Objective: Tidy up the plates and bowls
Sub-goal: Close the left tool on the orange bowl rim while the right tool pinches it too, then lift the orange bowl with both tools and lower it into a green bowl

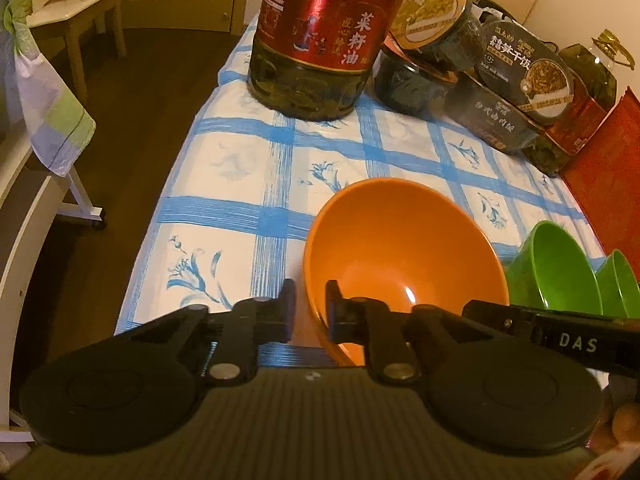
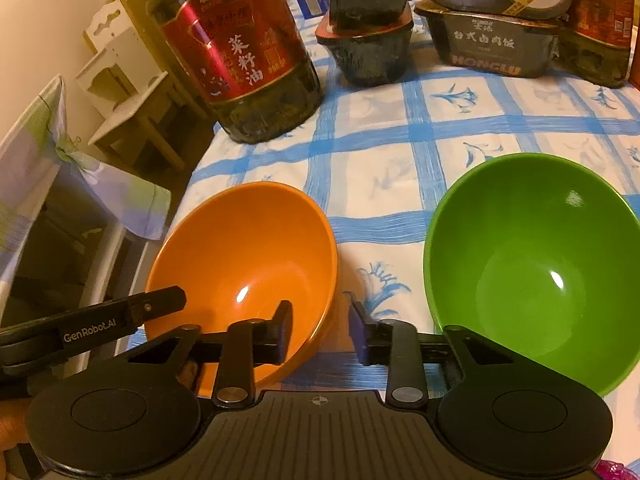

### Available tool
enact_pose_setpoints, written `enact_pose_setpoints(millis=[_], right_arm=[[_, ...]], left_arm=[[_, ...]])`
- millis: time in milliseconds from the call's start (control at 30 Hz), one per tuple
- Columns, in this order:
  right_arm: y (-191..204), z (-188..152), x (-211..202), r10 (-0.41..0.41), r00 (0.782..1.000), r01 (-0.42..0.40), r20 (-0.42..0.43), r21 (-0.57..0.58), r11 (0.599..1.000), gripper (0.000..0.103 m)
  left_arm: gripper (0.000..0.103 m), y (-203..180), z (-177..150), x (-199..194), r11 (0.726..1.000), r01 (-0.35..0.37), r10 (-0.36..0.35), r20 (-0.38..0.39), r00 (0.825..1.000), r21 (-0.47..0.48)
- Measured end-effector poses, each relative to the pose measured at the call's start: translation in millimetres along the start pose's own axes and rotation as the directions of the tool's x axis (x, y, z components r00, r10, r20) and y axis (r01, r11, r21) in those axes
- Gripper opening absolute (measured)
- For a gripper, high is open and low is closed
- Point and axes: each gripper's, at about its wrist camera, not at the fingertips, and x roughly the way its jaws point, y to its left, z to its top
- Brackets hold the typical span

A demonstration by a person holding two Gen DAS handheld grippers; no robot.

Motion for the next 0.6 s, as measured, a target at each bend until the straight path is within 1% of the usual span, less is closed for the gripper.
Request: enact_pose_setpoints(millis=[33,233,300,467,600], right_arm=[[-0.9,-0.5,0.6,0.006,1.000,-0.006,0.000,0.001,1.000,0.017],[0.8,-2.1,-3.1,0.000,1.000,0.000,-0.004,0.006,1.000,0.015],[2.2,-3.2,-8.3,0.007,1.000,-0.007,-0.003,-0.001,1.000,0.015],[9.2,-7.2,-33.7,0.027,1.000,-0.027,0.014,-0.012,1.000,0.015],[9.3,-6.7,-61.6,0.038,0.999,-0.038,0.029,0.001,0.999,0.015]], left_arm=[[0.010,-0.2,0.0,-0.2,1.000,0.005,-0.005,0.000,1.000,0.002],[0.009,-8.0,-3.3,-6.6,0.999,-0.022,0.021,0.008,1.000,0.029],[0.009,-8.2,-4.8,-13.2,0.999,-0.020,0.020,0.009,1.000,0.028],[0.009,-16.4,-5.1,-39.3,0.999,-0.030,0.029,0.019,0.999,0.042],[0.010,-32.5,-2.2,-64.8,0.998,-0.024,0.023,0.025,0.999,0.057]])
